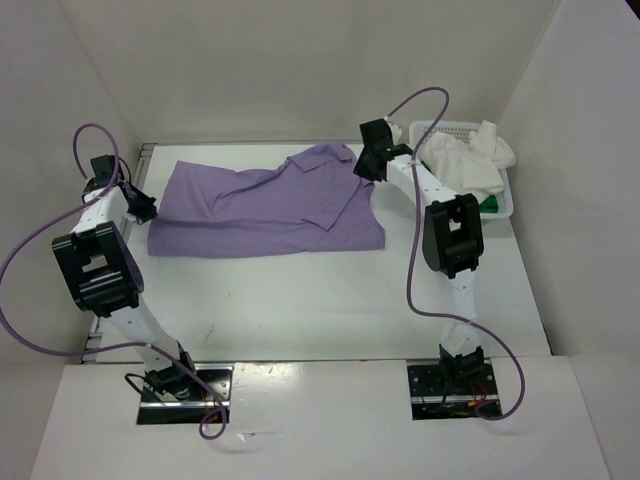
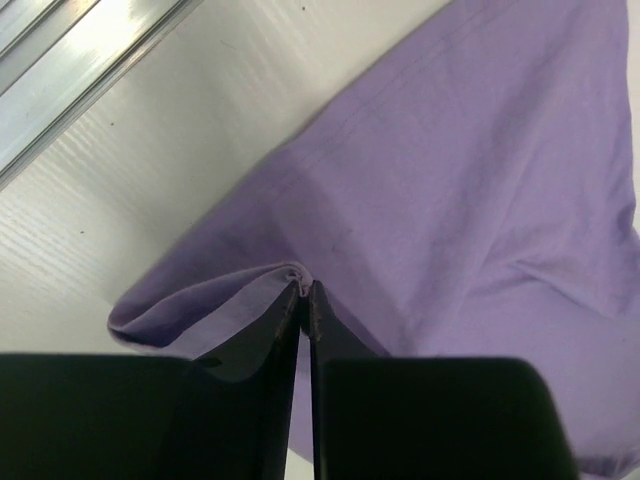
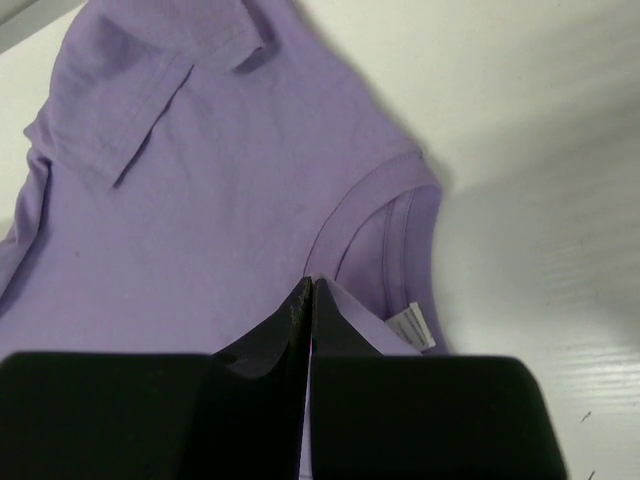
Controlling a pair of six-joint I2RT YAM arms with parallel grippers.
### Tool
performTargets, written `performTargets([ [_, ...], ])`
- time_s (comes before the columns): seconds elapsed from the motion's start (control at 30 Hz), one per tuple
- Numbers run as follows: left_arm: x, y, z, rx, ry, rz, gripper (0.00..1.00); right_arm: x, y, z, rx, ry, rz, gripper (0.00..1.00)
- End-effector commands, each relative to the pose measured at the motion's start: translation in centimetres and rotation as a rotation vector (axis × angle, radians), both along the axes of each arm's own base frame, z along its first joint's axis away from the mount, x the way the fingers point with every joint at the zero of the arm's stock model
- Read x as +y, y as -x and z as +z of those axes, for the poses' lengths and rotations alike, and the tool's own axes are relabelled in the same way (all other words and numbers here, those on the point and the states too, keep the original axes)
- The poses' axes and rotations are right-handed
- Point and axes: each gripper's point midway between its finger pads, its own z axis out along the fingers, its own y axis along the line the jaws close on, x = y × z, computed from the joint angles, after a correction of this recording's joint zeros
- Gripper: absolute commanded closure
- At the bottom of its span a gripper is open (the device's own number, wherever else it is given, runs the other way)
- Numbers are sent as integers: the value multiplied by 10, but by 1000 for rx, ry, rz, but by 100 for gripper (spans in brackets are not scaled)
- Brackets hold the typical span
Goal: Fold and stack the t-shirts
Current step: Fold the flattened T-shirt at the center of the board.
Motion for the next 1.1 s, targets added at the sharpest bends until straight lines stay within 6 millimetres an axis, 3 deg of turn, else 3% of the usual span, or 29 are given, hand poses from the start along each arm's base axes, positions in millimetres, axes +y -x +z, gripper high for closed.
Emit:
performTargets([
  [0.0,10,-22,16,-77,-52,-2,86,-16,-23,24,-77,8,-35,100],
  [0.07,8,-28,13,-73,-56,-19,77,-16,-25,24,-75,15,-29,100],
  [0.17,13,-31,10,-68,-74,-16,52,-16,-25,21,-67,18,-29,99],
  [0.27,15,-24,13,-60,-98,-8,35,-16,-27,18,-65,18,-29,87],
  [0.3,16,-26,22,-85,-109,-7,26,-16,-27,18,-65,18,-29,75],
  [0.37,13,-14,34,-99,-124,0,20,-13,-26,36,-91,-1,-18,68],
  [0.43,11,-5,50,-129,-152,1,22,-12,-14,52,-101,-23,1,63],
  [0.5,0,14,34,-87,-127,-18,29,-13,-6,69,-146,-42,8,63],
  [0.53,-6,21,36,-94,-117,-28,33,-18,11,49,-103,-30,8,66],
  [0.57,-13,29,29,-84,-98,-39,40,-18,22,73,-142,-61,15,70],
  [0.6,-19,47,8,-36,-63,-38,45,-20,29,77,-157,-65,16,76],
  [0.63,-19,56,9,-41,-58,-31,48,-21,51,50,-96,-77,24,86],
  [0.67,-22,62,5,-32,-48,-24,51,-24,62,69,-140,-97,19,90],
  [0.7,-23,64,4,-39,-51,-24,53,-24,72,68,-143,-115,24,93],
  [0.73,-21,72,-1,-25,-47,0,57,-28,87,46,-117,-117,15,93],
  [0.8,-20,72,0,-35,-25,11,58,-36,107,32,-84,-101,7,93],
  [0.87,-17,74,-9,-28,7,28,58,-41,116,20,-61,-110,-6,87],
  [0.9,-19,79,-18,-6,23,35,57,-47,128,6,-33,-117,-15,75],
  [1.0,-15,84,-34,3,64,59,45,-52,131,-6,-39,-156,-35,62],
  [1.03,-16,85,-40,7,74,69,44,-52,135,-15,-15,-157,-43,59],
  [1.07,-13,84,-42,2,80,73,44,-48,132,-12,-30,-175,-27,57],
])
